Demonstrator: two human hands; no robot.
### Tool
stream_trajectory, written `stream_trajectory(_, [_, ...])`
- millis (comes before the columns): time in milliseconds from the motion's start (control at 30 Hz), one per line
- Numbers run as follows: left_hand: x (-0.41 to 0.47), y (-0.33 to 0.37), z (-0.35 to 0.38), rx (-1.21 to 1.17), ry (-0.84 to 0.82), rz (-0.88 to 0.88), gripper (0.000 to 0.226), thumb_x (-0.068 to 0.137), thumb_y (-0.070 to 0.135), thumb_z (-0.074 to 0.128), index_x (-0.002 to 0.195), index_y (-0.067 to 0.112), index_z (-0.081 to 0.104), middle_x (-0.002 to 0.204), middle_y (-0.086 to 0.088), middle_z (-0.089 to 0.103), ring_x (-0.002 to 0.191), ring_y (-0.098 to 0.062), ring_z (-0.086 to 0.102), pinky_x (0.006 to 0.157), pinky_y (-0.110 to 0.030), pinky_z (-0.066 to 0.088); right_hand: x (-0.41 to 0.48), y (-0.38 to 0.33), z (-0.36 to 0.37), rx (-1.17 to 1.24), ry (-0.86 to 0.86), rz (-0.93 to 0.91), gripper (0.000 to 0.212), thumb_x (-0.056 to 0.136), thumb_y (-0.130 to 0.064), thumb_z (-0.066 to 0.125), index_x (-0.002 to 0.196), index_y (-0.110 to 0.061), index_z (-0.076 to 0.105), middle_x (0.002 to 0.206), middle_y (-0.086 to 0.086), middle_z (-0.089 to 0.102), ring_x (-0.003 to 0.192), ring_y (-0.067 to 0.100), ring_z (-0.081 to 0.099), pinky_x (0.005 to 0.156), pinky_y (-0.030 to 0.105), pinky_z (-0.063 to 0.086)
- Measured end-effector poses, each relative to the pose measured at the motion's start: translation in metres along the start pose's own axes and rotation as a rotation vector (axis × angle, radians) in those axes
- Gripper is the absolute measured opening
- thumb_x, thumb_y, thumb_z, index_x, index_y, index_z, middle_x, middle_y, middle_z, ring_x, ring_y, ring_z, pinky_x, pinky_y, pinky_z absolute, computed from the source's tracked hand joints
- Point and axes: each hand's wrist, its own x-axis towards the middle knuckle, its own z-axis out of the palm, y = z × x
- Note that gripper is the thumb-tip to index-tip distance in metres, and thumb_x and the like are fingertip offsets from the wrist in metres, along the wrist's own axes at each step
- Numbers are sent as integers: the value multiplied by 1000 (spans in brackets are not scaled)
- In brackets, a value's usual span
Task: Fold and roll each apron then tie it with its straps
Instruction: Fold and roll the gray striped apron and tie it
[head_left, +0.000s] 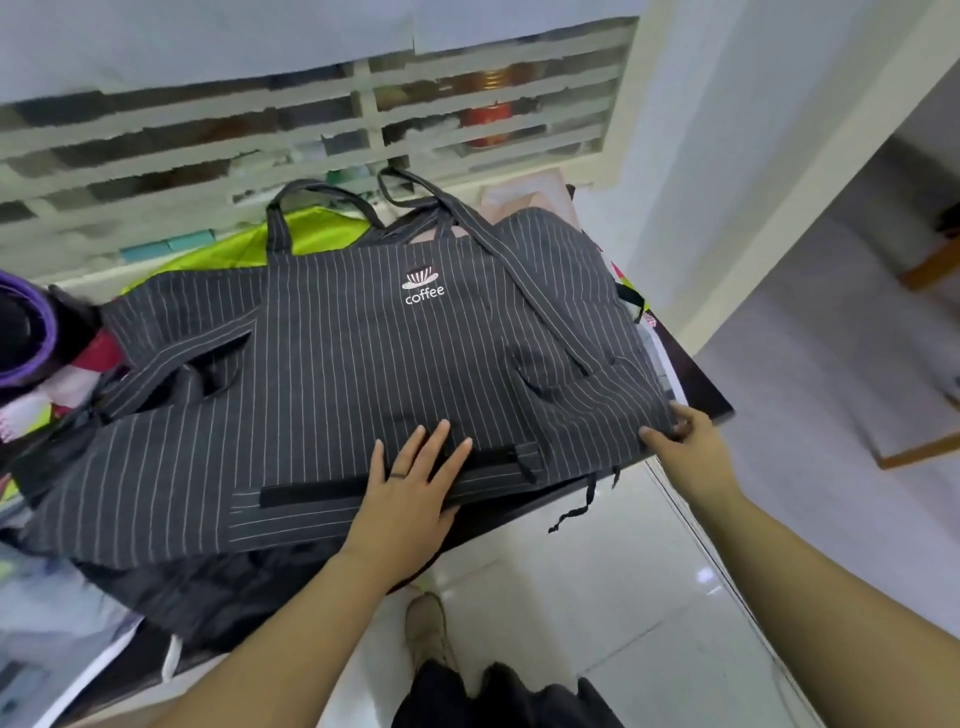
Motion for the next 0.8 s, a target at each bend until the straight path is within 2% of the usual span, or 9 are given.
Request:
stream_trajectory(100, [3, 2, -6, 35, -61, -8, 78, 98, 46, 37, 137, 34, -29, 147, 4, -35, 145, -22, -19, 114, -57, -6, 6, 2, -7, 106, -42, 79, 26, 89, -30, 65, 95, -6, 57, 85, 5, 62, 82, 22, 58, 65, 29, 43])
stream_trajectory(233, [7, 7, -15, -31, -96, -14, 65, 97, 43, 23, 135, 37, -29, 144, 6, -35, 146, -23, -18, 114, -55, -8, 12, -11, -30, 451, -86, 82, 18, 88, -19, 64, 78, -7, 56, 73, 8, 57, 73, 21, 57, 70, 30, 49])
stream_trajectory(333, [7, 14, -19, -51, -93, 75, 66, 74, 48, -6, 137, 39, -25, 147, 9, -31, 146, -20, -19, 111, -50, -16, 18, -7, -49, 433, 60, 28, 22, 81, -15, 62, 61, -11, 53, 64, 6, 46, 70, 22, 44, 72, 38, 41])
stream_trajectory(433, [6, 24, -16, 16, -176, 135, 62, 83, 47, 0, 140, 39, -24, 145, 7, -36, 138, -17, -30, 111, -56, -15, 16, 8, -51, 317, 62, 91, 15, 70, -23, 60, 66, -9, 55, 66, 7, 50, 71, 24, 47, 78, 48, 48])
stream_trajectory(500, [7, 28, -15, 27, -235, 119, 63, 98, 39, 22, 144, 39, -21, 143, 6, -39, 135, -18, -32, 111, -59, -15, 16, 18, -46, 251, -31, 119, 11, 76, -13, 60, 69, -9, 52, 71, 9, 55, 71, 25, 52, 84, 51, 49])
stream_trajectory(567, [8, 29, -16, 36, -251, 109, 67, 100, 35, 29, 141, 39, -24, 142, 4, -40, 134, -19, -32, 110, -59, -15, 16, 20, -42, 216, -96, 114, 10, 86, -9, 59, 77, -11, 58, 81, 9, 63, 73, 22, 59, 82, 43, 50])
stream_trajectory(667, [9, 30, -19, 50, -233, 133, 54, 94, 42, 7, 135, 40, -28, 143, 4, -40, 135, -18, -32, 108, -57, -18, 19, 16, -37, 162, -58, 51, 17, 89, -19, 63, 84, -3, 63, 81, 13, 67, 72, 26, 62, 73, 39, 51])
stream_trajectory(733, [10, 32, -20, 33, -205, 154, 63, 74, 46, -12, 135, 41, -28, 143, 5, -38, 136, -16, -31, 107, -57, -20, 24, 13, -38, 96, 74, 21, 20, 89, -15, 61, 83, 4, 61, 77, 14, 60, 67, 25, 54, 63, 32, 46])
stream_trajectory(800, [11, 39, -19, 3, -191, 170, 67, 76, 47, -10, 142, 40, -23, 146, 8, -35, 140, -17, -28, 108, -58, -20, 26, 11, -39, -6, 172, -10, 14, 91, -10, 56, 85, 2, 60, 77, 12, 57, 68, 25, 49, 55, 27, 38])
